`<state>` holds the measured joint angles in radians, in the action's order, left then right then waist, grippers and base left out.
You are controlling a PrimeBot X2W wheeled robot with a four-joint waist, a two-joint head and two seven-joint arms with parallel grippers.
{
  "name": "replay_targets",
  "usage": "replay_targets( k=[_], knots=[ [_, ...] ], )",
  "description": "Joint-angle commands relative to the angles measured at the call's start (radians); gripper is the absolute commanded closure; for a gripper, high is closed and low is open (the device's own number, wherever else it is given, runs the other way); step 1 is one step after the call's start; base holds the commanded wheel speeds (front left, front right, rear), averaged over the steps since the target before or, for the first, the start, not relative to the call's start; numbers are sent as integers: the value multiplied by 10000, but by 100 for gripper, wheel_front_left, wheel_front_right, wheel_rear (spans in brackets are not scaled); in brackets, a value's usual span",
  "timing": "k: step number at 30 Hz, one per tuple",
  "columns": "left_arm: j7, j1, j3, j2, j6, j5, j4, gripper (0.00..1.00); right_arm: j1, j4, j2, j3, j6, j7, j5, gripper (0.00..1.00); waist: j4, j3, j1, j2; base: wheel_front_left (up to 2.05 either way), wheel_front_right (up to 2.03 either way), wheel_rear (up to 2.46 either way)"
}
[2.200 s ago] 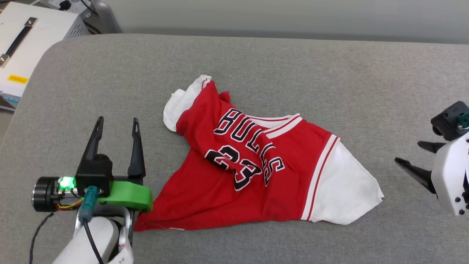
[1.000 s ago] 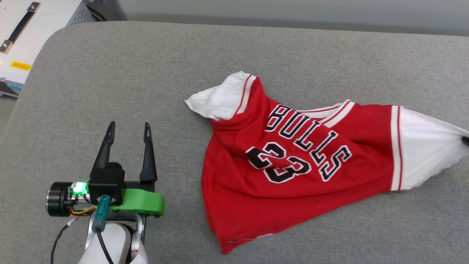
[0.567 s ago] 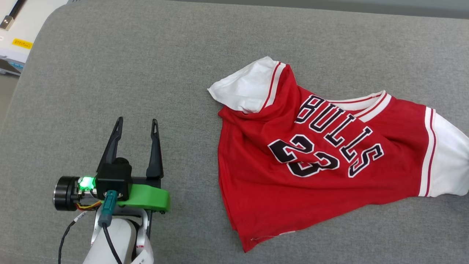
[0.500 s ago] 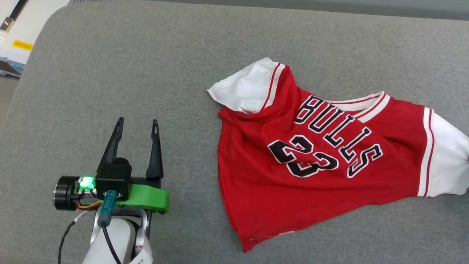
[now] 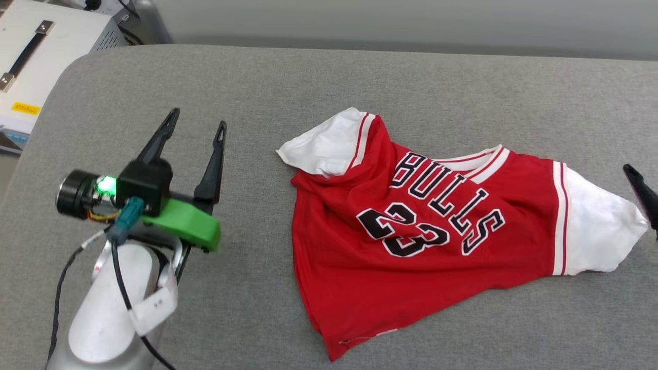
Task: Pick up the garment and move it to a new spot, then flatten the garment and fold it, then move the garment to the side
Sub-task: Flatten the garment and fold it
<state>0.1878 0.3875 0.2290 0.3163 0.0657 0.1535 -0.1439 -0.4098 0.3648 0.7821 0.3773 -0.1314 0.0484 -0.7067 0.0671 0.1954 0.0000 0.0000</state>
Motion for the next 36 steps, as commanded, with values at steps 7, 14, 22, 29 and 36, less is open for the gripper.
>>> replay_targets(
  k=[7, 14, 22, 29, 36],
  knots=[
    [-3905, 1988, 1949, 667, 638, 2009, -42, 0, 1168, -1795, -718, -1017, 7, 440, 948, 0, -318, -219, 0, 0, 0, 0, 0],
    [-7472, 3590, 4972, 1939, 647, 5171, 131, 0, 1779, -3128, -1304, -1735, 7, 1227, 1630, 0, -543, 117, 0, 0, 0, 0, 0],
    [-8702, 5026, 7012, 2278, 648, 6823, -764, 0, 1553, -3756, -1667, -1879, 7, 1712, 1936, 0, -1005, 934, 0, 0, 0, 0, 0],
    [-8528, 5981, 8256, 2133, 649, 7127, -2262, 0, 1058, -3688, -1901, -1523, 7, 1646, 1992, 0, -1412, 1681, 0, 0, 0, 0, 0],
    [-8380, 5793, 10014, 2207, 649, 8086, -3142, 100, 785, -3161, -1969, -1100, 7, 1276, 1909, 0, -1558, 1868, 0, 0, 0, 0, 0]
  ],
)
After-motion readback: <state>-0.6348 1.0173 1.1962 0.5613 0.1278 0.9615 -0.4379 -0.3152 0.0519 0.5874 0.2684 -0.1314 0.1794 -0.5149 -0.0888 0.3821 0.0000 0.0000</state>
